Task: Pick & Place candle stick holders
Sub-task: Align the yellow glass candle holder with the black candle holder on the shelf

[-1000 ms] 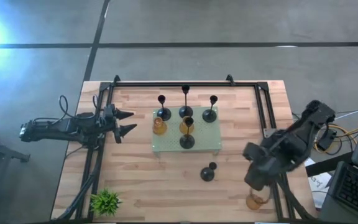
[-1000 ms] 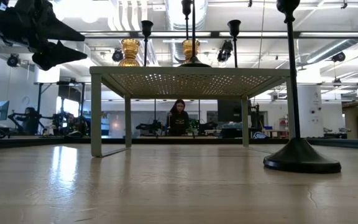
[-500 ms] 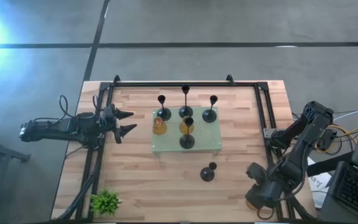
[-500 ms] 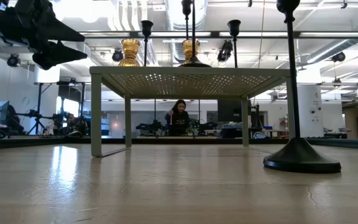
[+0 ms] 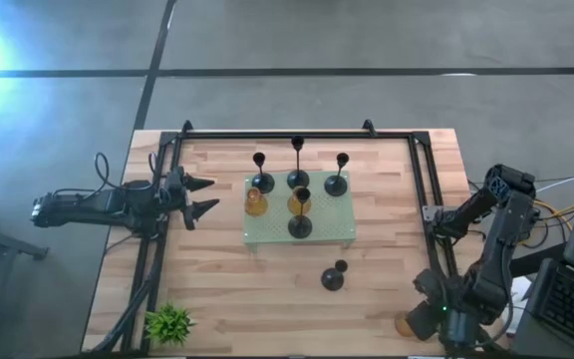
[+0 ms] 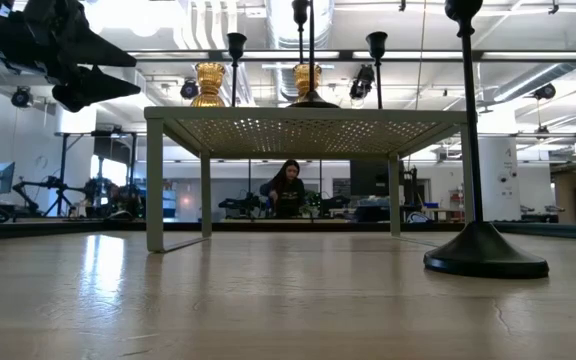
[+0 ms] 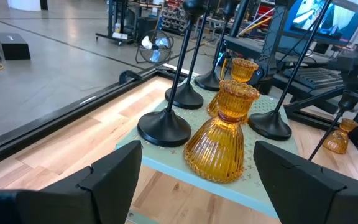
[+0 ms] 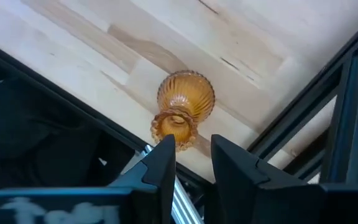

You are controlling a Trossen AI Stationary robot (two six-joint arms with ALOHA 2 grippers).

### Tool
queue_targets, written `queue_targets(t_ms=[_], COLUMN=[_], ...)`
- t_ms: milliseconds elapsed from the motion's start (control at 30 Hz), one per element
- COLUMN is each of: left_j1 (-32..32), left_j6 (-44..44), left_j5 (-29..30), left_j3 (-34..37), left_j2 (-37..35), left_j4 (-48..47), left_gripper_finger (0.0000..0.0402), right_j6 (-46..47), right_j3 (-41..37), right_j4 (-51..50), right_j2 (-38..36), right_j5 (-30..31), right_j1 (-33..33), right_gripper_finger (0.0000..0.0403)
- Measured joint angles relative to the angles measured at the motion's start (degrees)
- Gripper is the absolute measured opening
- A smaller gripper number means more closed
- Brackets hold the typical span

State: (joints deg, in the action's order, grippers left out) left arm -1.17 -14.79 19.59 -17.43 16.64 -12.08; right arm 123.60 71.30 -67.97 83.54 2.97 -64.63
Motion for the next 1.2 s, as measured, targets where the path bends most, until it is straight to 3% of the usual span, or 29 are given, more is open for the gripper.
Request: queue_targets(t_ms=[633, 767, 900, 1067, 1200], left_j1=[0.0, 0.0, 0.0, 0.0, 0.0], left_j6=[0.1, 0.1, 0.1, 0.1, 0.8], left_j5=[0.0, 0.0, 0.0, 0.0, 0.0], left_j3=[0.0, 0.0, 0.0, 0.0, 0.0], left_j2=[0.0, 0.0, 0.0, 0.0, 0.0], left_j4=[1.6, 1.6, 1.6, 1.9, 2.3], left_gripper_finger=[0.0314, 0.0314, 0.0314, 0.0314, 0.0314], right_j6=[1.5, -0.7, -3.2, -4.0, -5.2], right_j3=[-15.2, -15.7, -15.9, -15.9, -14.7], right_j4=[21.1, 21.8, 22.4, 21.2, 14.7], right_j2=[0.5, 0.4, 0.0, -2.9, -8.5], right_j5=[-0.9, -0.8, -0.2, -0.3, -0.5], right_j1=[-1.5, -1.5, -1.4, -1.3, 0.6], right_gripper_finger=[0.0094, 0.0072, 0.0023, 0.0015, 0.0014])
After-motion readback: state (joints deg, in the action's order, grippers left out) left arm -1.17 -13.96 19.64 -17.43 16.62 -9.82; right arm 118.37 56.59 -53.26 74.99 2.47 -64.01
